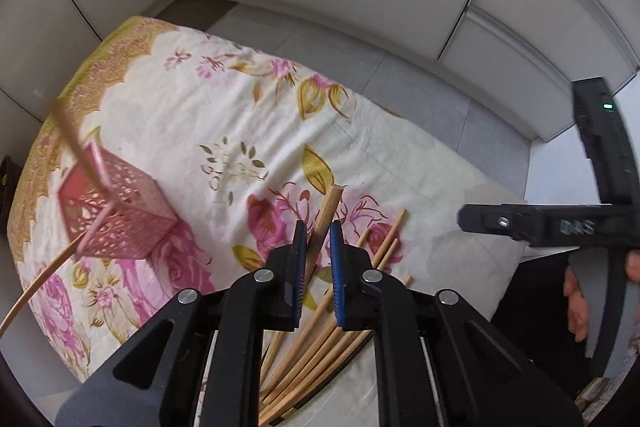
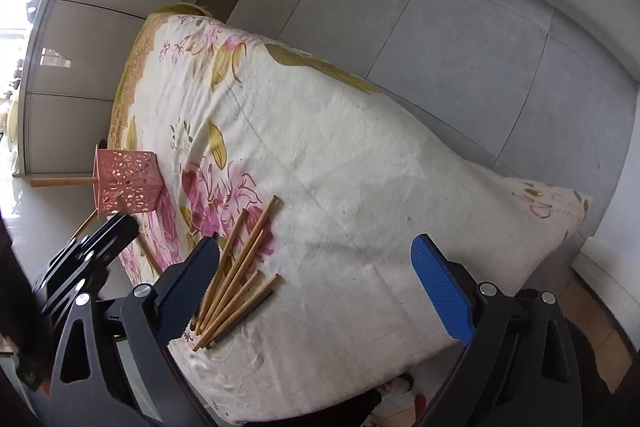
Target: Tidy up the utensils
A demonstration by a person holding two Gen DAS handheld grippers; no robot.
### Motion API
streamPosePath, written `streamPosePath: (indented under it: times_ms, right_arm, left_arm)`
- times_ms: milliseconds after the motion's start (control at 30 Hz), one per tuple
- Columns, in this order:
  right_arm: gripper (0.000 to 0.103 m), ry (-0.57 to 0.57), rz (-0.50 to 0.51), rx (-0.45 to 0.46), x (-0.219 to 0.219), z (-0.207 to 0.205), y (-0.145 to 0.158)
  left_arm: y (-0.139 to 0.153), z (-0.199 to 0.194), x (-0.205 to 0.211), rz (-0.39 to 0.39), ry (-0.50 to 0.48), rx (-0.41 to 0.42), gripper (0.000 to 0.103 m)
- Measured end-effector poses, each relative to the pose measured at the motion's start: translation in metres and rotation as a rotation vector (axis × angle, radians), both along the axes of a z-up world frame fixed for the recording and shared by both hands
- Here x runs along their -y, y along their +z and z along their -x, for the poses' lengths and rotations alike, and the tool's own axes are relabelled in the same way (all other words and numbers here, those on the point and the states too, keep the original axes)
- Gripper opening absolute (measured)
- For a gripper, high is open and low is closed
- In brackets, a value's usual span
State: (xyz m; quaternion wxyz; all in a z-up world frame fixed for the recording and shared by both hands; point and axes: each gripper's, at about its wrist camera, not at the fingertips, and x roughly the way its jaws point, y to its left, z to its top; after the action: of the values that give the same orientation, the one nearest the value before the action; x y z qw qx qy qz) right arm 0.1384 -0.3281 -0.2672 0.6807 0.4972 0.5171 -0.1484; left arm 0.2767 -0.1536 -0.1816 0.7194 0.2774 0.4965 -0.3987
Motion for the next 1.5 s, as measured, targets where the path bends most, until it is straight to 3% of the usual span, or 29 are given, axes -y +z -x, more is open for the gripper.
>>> streamPosePath:
  times_ms: [200, 400, 467, 533, 600, 867, 1000, 1100, 1167, 1267, 1433, 1500]
  right_arm:
    - [0.076, 0.0, -0.073, -0.095, -0.013, -0.023, -0.016]
    - [0.071, -0.08, -0.11, -0.169, -0.009, -0.033, -0.018]
    - [0.055, -0.083, -0.103, -0.197, -0.01, -0.039, -0.018]
    - [0.037, -0.067, -0.096, -0.229, -0.014, -0.045, -0.019]
    - [0.032, -0.05, -0.08, -0.247, -0.021, -0.053, -0.018]
    - [0.023, -0.036, -0.018, -0.314, -0.037, -0.085, -0.018]
    - [0.011, -0.028, 0.055, -0.368, -0.043, -0.106, -0.014]
    - [0.011, 0.026, 0.14, -0.404, -0.053, -0.125, -0.012]
    - [0.01, 0.074, 0.213, -0.395, -0.063, -0.133, -0.01]
    - [0.0, 0.063, 0.196, -0.303, -0.066, -0.131, -0.008]
    - [0.0, 0.099, 0.227, -0.129, -0.076, -0.12, 0.022]
    - [0.0, 0.12, 0.236, -0.099, -0.079, -0.113, 0.032]
  left_arm:
    - [0.059, 0.027, -0.07, 0.135, 0.073, 0.125, 0.009]
    - [0.105, 0.05, -0.12, 0.232, 0.121, 0.23, 0.007]
    - [0.114, 0.053, -0.133, 0.27, 0.128, 0.247, 0.007]
    - [0.121, 0.056, -0.139, 0.299, 0.129, 0.267, 0.007]
    - [0.126, 0.06, -0.145, 0.322, 0.132, 0.284, 0.007]
    - [0.142, 0.066, -0.174, 0.404, 0.169, 0.322, 0.007]
    - [0.145, 0.065, -0.184, 0.429, 0.178, 0.325, 0.007]
    - [0.147, 0.066, -0.191, 0.456, 0.192, 0.326, 0.007]
    - [0.149, 0.066, -0.196, 0.466, 0.21, 0.331, 0.007]
    - [0.153, 0.066, -0.205, 0.487, 0.249, 0.335, 0.007]
    - [0.163, 0.07, -0.215, 0.519, 0.325, 0.355, 0.007]
    - [0.166, 0.071, -0.216, 0.535, 0.342, 0.344, 0.007]
